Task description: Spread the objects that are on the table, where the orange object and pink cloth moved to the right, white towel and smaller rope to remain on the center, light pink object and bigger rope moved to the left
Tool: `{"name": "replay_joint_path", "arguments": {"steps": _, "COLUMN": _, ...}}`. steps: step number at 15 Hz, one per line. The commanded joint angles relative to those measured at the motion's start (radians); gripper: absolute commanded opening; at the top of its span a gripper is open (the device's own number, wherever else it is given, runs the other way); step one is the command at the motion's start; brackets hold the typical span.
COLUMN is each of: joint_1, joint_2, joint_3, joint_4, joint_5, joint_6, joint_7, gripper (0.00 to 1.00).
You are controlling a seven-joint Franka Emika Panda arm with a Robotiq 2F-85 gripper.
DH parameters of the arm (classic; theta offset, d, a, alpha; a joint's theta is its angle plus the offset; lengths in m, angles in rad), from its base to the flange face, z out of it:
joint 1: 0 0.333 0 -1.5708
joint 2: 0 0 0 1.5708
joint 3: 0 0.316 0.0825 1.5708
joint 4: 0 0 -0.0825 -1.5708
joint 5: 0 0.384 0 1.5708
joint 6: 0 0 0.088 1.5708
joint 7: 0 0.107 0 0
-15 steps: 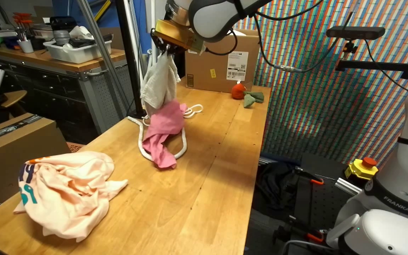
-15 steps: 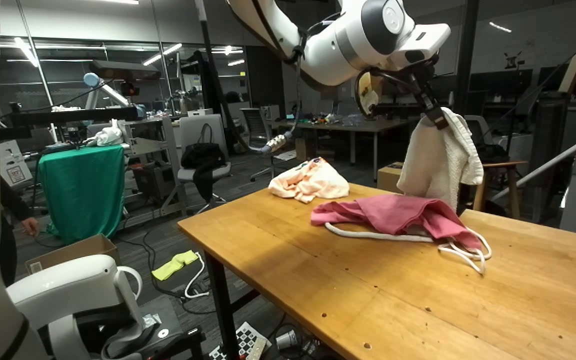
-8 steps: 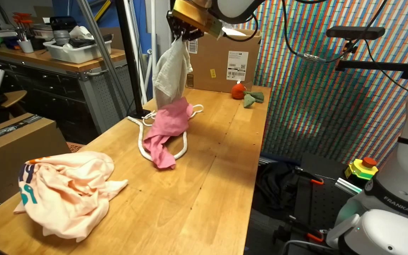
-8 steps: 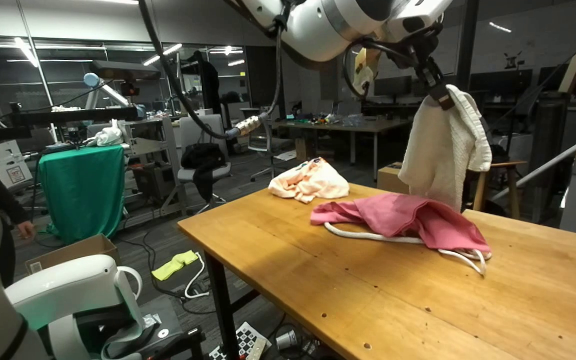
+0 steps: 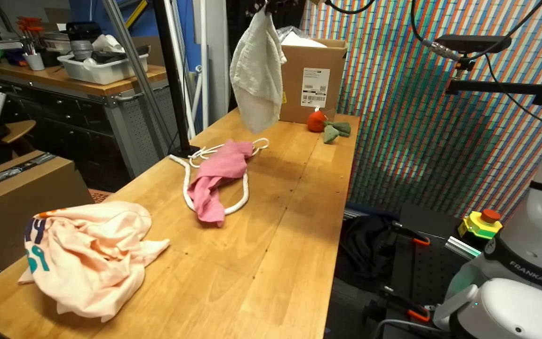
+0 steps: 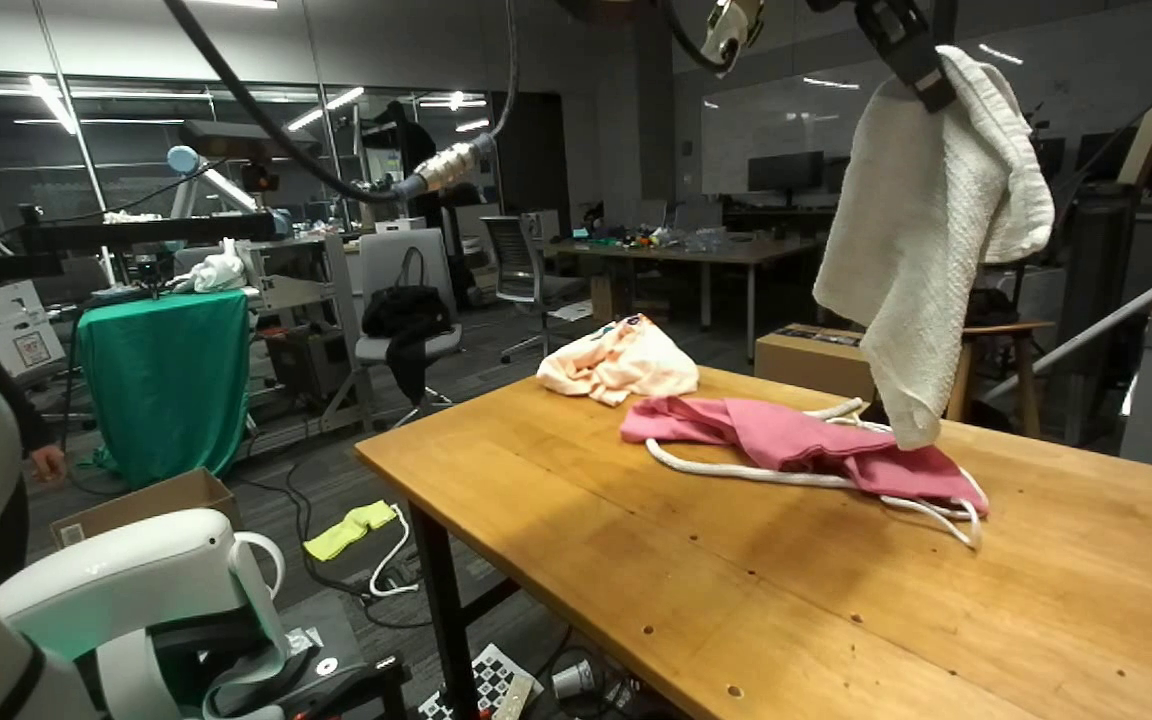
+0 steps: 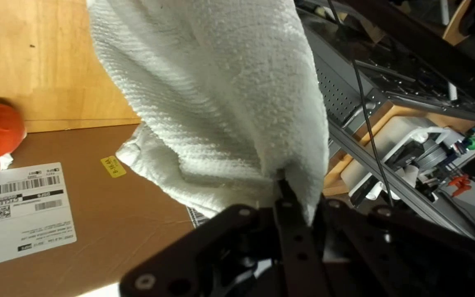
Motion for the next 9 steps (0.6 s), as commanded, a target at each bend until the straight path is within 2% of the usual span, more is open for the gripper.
{"name": "replay_joint_path", "arguments": {"steps": 1, "joint_1": -0.071, "joint_2": -0.065, "joint_3": 0.058, "joint_4": -0.019, "joint_5": 0.030, "joint_6": -0.039, "joint_7": -0.051, "gripper": 0.06}}
{"name": "replay_joint_path", "arguments": {"steps": 5, "joint_1": -0.097, "joint_2": -0.085, "joint_3": 0.073, "joint_4": -0.038, "joint_5": 0.105, "joint_6": -0.088, "joint_7": -0.160, "gripper": 0.06}}
{"name": "replay_joint_path", "arguments": {"steps": 9, "joint_1": -0.096, "joint_2": -0.100, "joint_3": 0.076, "joint_4": -0.070, "joint_5": 0.217, "joint_6": -0.207, "joint_7": -0.332, "gripper": 0.06}}
